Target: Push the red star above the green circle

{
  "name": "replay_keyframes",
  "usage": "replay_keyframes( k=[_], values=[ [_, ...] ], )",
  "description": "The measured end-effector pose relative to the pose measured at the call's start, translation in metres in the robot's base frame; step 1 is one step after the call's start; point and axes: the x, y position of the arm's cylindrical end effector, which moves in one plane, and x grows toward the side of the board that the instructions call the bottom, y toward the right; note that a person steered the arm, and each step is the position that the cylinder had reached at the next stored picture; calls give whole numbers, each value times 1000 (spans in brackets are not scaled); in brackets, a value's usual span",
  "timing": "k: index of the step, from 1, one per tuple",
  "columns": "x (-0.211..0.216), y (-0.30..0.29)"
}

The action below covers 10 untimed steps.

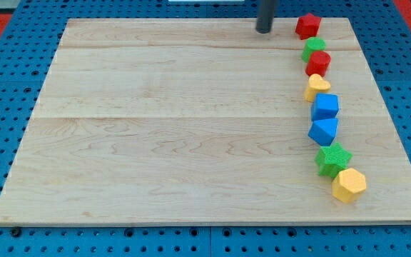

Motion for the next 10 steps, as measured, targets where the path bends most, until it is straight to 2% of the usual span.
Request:
replay_keyframes(
  k=[1,4,6,9,10],
  values=[
    [-22,7],
    [-22,78],
    [-22,104],
    [-21,96],
    [-8,87]
  ],
)
